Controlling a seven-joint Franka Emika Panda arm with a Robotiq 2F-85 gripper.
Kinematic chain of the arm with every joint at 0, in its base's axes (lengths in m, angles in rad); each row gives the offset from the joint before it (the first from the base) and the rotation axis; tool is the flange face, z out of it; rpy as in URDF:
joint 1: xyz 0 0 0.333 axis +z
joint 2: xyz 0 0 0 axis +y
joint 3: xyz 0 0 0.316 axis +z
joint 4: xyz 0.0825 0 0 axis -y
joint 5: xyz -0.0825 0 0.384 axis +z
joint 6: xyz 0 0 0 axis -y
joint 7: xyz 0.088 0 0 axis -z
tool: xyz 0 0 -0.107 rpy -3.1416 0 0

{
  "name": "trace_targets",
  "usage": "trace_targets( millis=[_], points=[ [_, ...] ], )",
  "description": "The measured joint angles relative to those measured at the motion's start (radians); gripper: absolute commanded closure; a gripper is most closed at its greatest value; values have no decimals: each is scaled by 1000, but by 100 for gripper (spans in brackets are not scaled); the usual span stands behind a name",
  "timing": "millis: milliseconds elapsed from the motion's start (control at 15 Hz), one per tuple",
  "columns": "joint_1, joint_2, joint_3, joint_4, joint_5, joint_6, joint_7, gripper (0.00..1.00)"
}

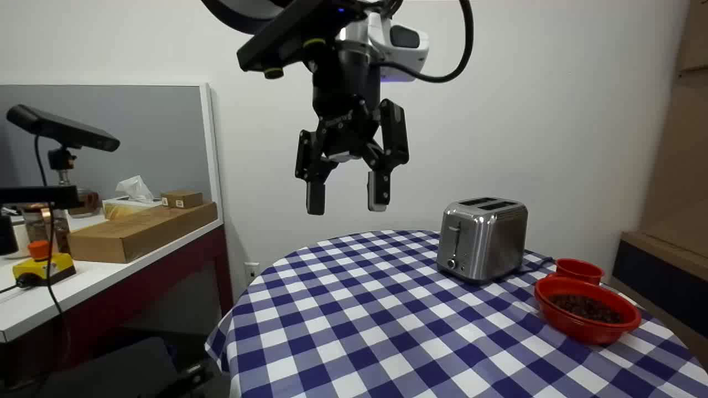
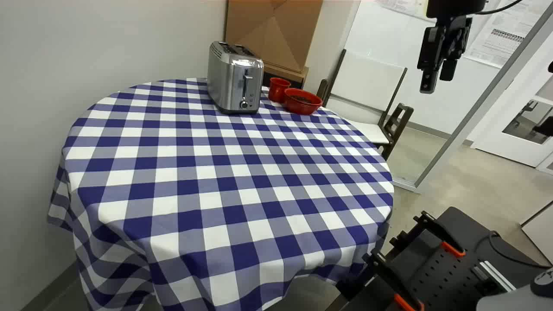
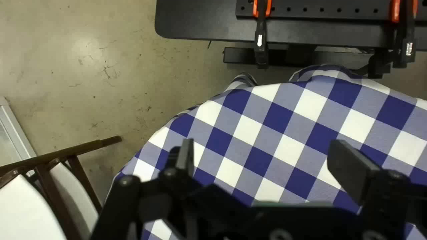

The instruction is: Push down the lever on the toaster

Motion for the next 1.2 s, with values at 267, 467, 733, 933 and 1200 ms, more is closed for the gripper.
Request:
trace_targets(
  millis=[267, 467, 733, 933, 1200],
  points=[
    [0, 0, 0, 0, 0, 0, 0, 0],
    [4, 0, -4, 0, 0, 11, 2, 0],
    [6, 25, -7, 11, 10, 170, 55, 0],
    [6, 93, 4, 50, 7, 311, 124, 0],
    [6, 262, 26, 184, -3, 378, 197, 0]
  ],
)
